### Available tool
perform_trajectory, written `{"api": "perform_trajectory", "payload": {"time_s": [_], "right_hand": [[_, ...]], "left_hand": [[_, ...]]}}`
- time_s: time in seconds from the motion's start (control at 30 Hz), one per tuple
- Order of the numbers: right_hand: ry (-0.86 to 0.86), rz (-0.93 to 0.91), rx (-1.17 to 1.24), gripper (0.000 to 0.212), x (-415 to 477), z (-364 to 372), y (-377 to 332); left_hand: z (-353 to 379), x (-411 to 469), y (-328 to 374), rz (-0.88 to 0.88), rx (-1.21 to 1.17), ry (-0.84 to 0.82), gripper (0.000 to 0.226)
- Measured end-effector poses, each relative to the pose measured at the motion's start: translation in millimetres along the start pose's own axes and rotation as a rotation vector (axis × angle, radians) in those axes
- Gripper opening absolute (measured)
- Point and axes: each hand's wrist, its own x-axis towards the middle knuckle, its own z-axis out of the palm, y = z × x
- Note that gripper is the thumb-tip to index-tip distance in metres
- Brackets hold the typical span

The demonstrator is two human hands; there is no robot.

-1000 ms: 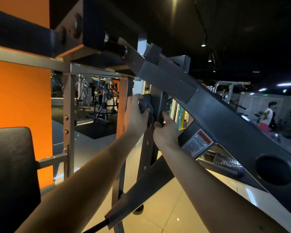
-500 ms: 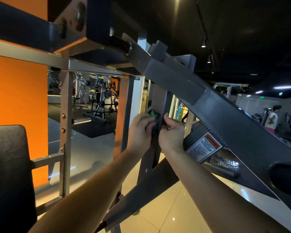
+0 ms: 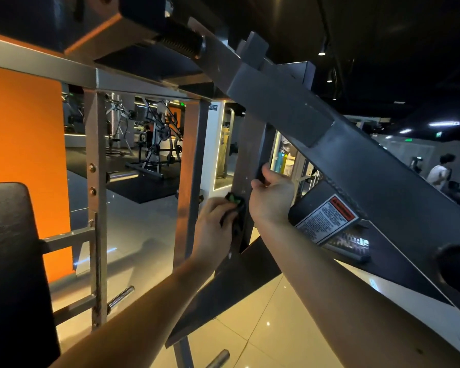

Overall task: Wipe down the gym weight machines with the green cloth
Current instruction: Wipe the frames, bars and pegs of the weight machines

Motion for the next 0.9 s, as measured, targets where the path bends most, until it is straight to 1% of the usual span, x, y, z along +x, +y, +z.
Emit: {"api": "perform_trajectory", "payload": {"time_s": [0.17, 0.27, 0.3, 0.4, 0.47, 0.57, 0.63, 0.7, 0.8, 0.9], "right_hand": [[0.032, -0.018, 0.024, 0.042, 3, 1, 5], [0.017, -0.03, 0.011, 0.043, 4, 0, 6], [0.013, -0.026, 0.01, 0.044, 4, 0, 7], [-0.005, 0.008, -0.013, 0.048, 4, 0, 5], [-0.014, 0.013, -0.015, 0.048, 3, 0, 5], [-0.001, 0.012, -0.003, 0.049, 3, 1, 6], [0.006, 0.023, 0.008, 0.049, 3, 1, 7], [0.005, 0.011, 0.004, 0.047, 4, 1, 9], [0.018, -0.011, 0.023, 0.043, 4, 2, 11], [0.011, -0.007, 0.014, 0.046, 4, 5, 11]], "left_hand": [[-8, 83, 41, 0.147, -0.02, 0.065, 0.021], [-4, 64, 30, 0.255, 0.012, 0.046, 0.02], [-1, 46, 22, 0.251, 0.01, 0.029, 0.02], [2, -3, 3, 0.146, -0.019, -0.068, 0.02], [-3, -1, 2, 0.129, -0.006, -0.104, 0.019], [-13, 51, 21, 0.178, 0.018, -0.063, 0.02], [-19, 89, 39, 0.125, -0.043, -0.03, 0.028], [-19, 105, 49, 0.143, -0.066, -0.03, 0.033], [-13, 85, 35, 0.233, -0.006, -0.032, 0.028], [-4, 40, 7, 0.204, -0.003, -0.045, 0.024]]}}
